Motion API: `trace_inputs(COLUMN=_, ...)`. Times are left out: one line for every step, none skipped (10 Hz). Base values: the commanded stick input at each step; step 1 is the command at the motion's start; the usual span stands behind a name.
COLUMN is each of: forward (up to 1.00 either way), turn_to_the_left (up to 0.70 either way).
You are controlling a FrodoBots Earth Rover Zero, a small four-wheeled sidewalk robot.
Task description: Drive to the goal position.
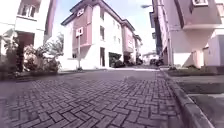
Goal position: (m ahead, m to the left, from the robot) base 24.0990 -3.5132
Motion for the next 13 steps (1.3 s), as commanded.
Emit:
trace_inputs(forward=0.69, turn_to_the_left=0.03)
trace_inputs(forward=0.69, turn_to_the_left=0.03)
trace_inputs(forward=0.69, turn_to_the_left=0.03)
trace_inputs(forward=0.69, turn_to_the_left=0.03)
trace_inputs(forward=0.69, turn_to_the_left=0.03)
trace_inputs(forward=0.69, turn_to_the_left=-0.03)
trace_inputs(forward=0.69, turn_to_the_left=-0.17)
trace_inputs(forward=0.69, turn_to_the_left=-0.24)
trace_inputs(forward=0.69, turn_to_the_left=-0.30)
trace_inputs(forward=0.69, turn_to_the_left=-0.05)
trace_inputs(forward=0.69, turn_to_the_left=-0.33)
trace_inputs(forward=0.69, turn_to_the_left=-0.35)
trace_inputs(forward=0.69, turn_to_the_left=-0.22)
